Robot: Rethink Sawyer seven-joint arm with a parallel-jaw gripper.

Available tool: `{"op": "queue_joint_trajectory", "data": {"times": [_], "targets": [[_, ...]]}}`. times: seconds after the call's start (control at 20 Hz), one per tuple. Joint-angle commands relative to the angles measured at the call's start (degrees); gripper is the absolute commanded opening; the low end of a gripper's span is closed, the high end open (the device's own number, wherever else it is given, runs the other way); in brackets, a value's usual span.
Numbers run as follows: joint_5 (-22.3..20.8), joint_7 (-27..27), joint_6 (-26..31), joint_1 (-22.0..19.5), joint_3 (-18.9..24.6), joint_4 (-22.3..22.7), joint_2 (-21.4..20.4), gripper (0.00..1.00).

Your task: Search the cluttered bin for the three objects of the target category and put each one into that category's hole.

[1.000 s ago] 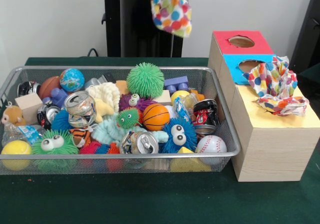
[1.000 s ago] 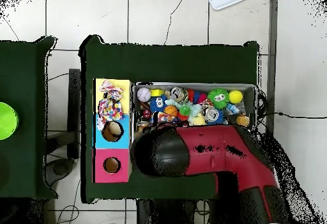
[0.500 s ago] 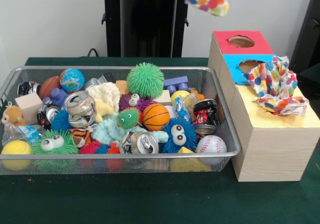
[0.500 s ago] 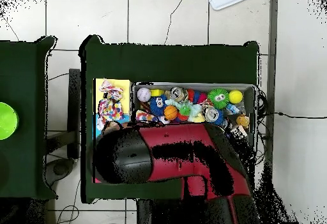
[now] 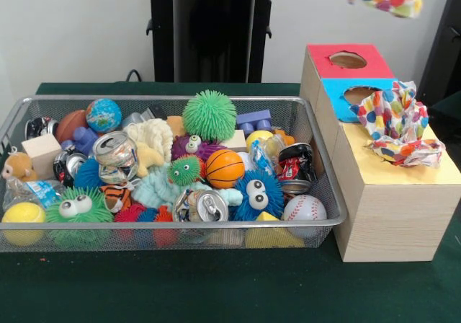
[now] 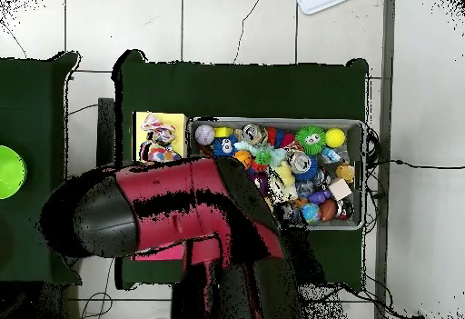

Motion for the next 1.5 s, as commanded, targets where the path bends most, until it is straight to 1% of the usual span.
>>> {"op": "queue_joint_trajectory", "data": {"times": [0.05, 0.25, 0.4, 0.6, 0.8, 1.3, 1.4, 1.5], "targets": [[0.45, 21.92, 1.87, 3.92, -5.54, -4.65, 6.96, 0.00], [-0.37, 22.98, -1.73, 5.92, -7.06, -4.83, 9.07, 0.00], [-0.87, 23.02, -5.48, 6.47, -7.99, -3.75, 10.34, 0.00], [-1.92, 22.41, -8.92, 7.21, -9.33, -3.06, 11.71, 0.00], [-1.90, 21.58, -12.20, 7.93, -10.67, -2.81, 13.25, 0.00], [-0.88, 20.52, -16.80, 10.02, -14.19, -3.67, 16.67, 0.00], [-0.55, 19.74, -17.60, 10.07, -14.30, -3.90, 17.34, 0.00], [-0.47, 20.20, -18.06, 10.67, -15.14, -4.50, 18.27, 0.00]]}}
